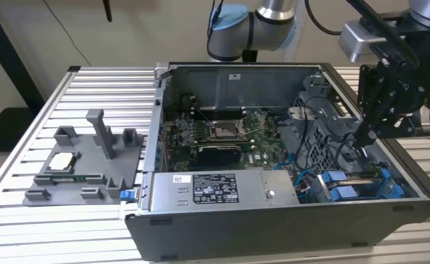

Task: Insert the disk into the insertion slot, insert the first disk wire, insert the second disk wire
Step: 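Insert the second disk wire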

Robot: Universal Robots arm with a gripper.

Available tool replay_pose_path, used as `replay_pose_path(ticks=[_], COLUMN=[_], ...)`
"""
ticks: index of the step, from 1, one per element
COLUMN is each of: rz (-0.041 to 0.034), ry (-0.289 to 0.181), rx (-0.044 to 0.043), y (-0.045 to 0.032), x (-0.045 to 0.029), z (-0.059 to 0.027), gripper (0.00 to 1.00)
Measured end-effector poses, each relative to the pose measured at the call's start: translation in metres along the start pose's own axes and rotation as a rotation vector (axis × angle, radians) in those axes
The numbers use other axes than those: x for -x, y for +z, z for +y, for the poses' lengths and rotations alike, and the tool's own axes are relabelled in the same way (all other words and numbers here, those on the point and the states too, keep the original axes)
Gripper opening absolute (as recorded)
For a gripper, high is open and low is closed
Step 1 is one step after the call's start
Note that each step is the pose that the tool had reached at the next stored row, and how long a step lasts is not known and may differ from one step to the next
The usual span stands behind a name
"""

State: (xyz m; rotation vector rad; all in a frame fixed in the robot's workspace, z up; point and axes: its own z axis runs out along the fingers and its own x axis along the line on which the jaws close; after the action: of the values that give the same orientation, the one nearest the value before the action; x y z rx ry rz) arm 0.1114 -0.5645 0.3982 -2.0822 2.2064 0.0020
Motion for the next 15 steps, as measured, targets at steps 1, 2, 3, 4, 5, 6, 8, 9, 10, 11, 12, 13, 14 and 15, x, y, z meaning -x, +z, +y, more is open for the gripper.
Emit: replay_pose_path(ticks=[1,2,3,4,5,6,8,9,10,11,12,13,14,15], rz=[0.0003,0.0011,0.0016,0.0019,0.0021,0.0023,0.0022,0.0022,0.0021,0.002,0.0021,0.0023,0.0023,0.0024], ry=[0.0,0.0,0.0,0.0,0.0,0.0,0.0,0.0,0.0,-0.001,-0.001,-0.001,-0.001,-0.001], rx=[-0.0001,-0.0002,-0.0003,-0.0004,-0.0005,-0.0007,-0.0022,-0.0031,-0.0041,-0.0052,-0.0063,-0.0074,-0.0087,-0.0104], y=[0.0006,0.0009,0.0014,0.002,0.0028,0.0037,0.006,0.0072,0.0084,0.0095,0.0104,0.0113,0.0121,0.013], x=[0.0,0.0,-0.0001,-0.0001,-0.0002,-0.0003,-0.0005,-0.0006,-0.0007,-0.0008,-0.0008,-0.0008,-0.0009,-0.001], z=[0.0,0.0,0.0001,0.0002,0.0002,0.0003,0.0006,0.0006,0.0007,0.0008,0.0009,0.0009,0.001,0.0011], gripper=[0.16,0.16,0.16,0.16,0.16,0.16,0.16,0.16,0.16,0.16,0.16,0.16,0.16,0.16])
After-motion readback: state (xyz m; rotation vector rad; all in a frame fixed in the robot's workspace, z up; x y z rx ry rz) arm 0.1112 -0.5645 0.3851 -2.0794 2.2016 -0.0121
